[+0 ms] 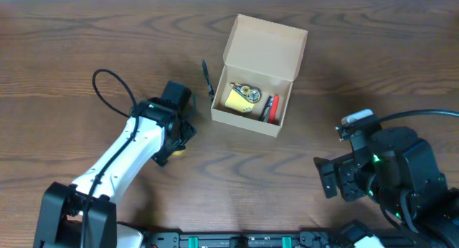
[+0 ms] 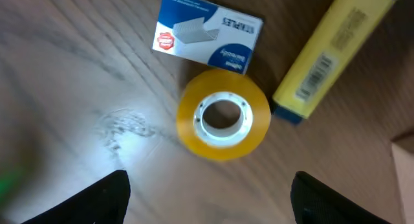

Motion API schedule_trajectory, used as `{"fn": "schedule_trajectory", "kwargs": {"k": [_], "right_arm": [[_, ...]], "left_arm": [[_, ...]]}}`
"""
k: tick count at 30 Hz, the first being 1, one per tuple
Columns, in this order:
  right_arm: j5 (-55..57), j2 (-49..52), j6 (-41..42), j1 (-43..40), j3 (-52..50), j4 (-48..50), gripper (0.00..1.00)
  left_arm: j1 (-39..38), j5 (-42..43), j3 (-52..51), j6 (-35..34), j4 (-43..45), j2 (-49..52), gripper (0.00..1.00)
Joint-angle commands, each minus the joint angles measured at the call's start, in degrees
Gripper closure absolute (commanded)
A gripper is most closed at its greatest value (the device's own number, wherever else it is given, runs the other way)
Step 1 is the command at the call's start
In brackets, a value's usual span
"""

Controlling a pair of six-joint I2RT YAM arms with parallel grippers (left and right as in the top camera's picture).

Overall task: Pack container
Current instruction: 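Move the left gripper down over the clear tape roll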

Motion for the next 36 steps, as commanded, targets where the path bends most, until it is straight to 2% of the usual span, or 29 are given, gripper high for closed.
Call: {"fn": "schedule_trajectory", "kwargs": {"k": [1,8,12,17,25,29,36], "right_arm": [[0.35,0.02,-0.22,-0.31,0.04,-0.02,0.01],[0.37,0.02,-0.22,-0.31,0.04,-0.02,0.01],[0.37,0.02,-0.22,-0.31,0.04,-0.02,0.01],[0.37,0.02,-0.22,-0.31,0.04,-0.04,0.01],[0.37,0.02,-0.22,-0.31,0.04,-0.04,0.01],[0.35,0.02,-0.22,-0.31,0.04,-0.02,0.01],[0.37,0.02,-0.22,-0.31,0.04,-0.04,0.01]], "left_arm": [[0.0,-2.21,-1.73,-10.05,0.31,-0.83,0.21],[-0.13,-7.65,-2.67,-22.82,0.59,-0.81,0.2],[-0.74,-9.38,-2.71,-25.31,3.96,-0.74,0.17],[-2.21,-9.25,-3.54,-31.89,7.87,0.11,0.16],[-4.22,-6.08,-3.63,-37.81,6.49,0.63,0.17],[-5.03,-6.25,-4.39,-45.9,4.31,0.66,0.12],[-5.01,-6.51,-6.64,-48.96,7.28,0.66,0.09]]}}
